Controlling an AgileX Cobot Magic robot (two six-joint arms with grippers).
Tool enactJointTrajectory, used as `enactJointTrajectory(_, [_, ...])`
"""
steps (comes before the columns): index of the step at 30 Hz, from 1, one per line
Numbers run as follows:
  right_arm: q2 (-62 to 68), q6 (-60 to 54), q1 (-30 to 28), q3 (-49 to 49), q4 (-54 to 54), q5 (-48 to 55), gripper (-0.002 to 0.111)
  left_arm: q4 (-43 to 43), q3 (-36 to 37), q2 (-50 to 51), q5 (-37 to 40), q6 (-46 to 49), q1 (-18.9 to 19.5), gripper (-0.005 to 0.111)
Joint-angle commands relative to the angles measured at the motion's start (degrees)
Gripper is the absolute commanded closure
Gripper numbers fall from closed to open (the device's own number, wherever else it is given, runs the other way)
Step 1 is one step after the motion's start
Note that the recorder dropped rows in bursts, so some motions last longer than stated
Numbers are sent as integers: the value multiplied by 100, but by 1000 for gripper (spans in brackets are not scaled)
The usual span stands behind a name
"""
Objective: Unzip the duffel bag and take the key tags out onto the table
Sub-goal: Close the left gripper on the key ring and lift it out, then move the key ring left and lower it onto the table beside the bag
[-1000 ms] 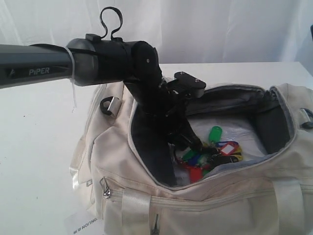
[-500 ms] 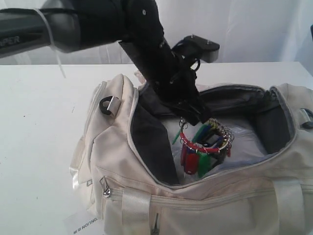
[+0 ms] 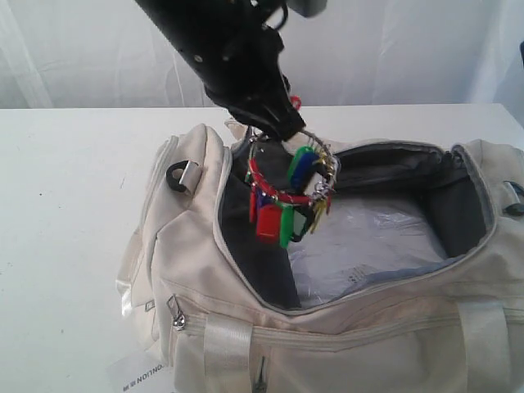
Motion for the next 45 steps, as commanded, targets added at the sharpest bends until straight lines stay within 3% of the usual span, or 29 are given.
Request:
enactJointTrajectory(1, [-51,28,-13,31,-69,-12,66,20,-38,-509,148,-128,376,107])
enactJointTrajectory(13, [-51,49,-13,31,-74,-12,66,553,-38,-1129,1042,-369,1517,107])
enactJointTrajectory(20, [-51,65,-13,31,-74,-12,66,618,60,-1129,1239,-369,1839,107])
enactJointTrajectory(26, [-51,65,-13,31,-74,-12,66,764,552,-1102,1121,-369,1842,107])
enactJointTrajectory(36, [-51,90,-13,31,-74,-23,66,1665,1958,-1092,118,-950,1842,107])
enactJointTrajectory(45, [-51,90,-13,31,-74,-23,66,1721,3175,-1089,-1113,-1214,1842,107])
